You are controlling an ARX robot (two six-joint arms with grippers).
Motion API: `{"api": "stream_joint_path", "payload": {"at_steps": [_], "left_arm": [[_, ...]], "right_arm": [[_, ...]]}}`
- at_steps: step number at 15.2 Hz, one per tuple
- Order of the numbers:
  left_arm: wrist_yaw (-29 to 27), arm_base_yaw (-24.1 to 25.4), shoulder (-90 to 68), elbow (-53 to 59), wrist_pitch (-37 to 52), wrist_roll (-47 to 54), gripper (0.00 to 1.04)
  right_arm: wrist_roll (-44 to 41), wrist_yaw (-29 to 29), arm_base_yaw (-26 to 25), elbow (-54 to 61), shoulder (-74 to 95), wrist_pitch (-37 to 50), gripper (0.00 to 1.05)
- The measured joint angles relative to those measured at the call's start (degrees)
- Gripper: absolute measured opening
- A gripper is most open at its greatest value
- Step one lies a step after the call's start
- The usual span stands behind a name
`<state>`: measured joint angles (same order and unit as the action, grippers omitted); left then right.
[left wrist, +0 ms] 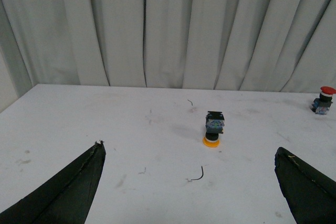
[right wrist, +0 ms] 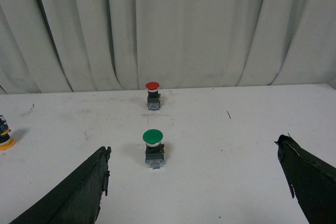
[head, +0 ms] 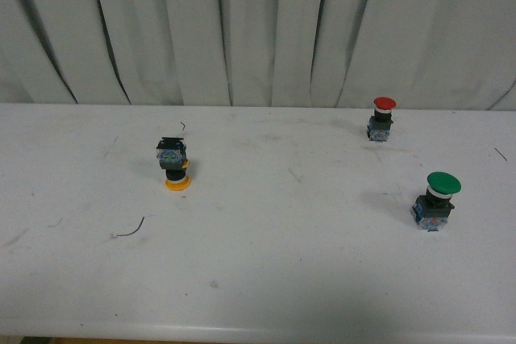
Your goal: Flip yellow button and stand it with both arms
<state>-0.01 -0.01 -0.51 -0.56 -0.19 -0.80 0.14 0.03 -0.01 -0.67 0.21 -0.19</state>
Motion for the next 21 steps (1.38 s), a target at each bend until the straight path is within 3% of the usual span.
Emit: {"api": "stream_joint_path", "payload": {"at_steps": [21], "left_arm": [[0.02, 0.00, 0.00, 0.00, 0.00, 0.00, 0.98]], "right_arm": [[0.00, 0.00, 0.00, 0.00, 0.00, 0.00, 0.98]]}}
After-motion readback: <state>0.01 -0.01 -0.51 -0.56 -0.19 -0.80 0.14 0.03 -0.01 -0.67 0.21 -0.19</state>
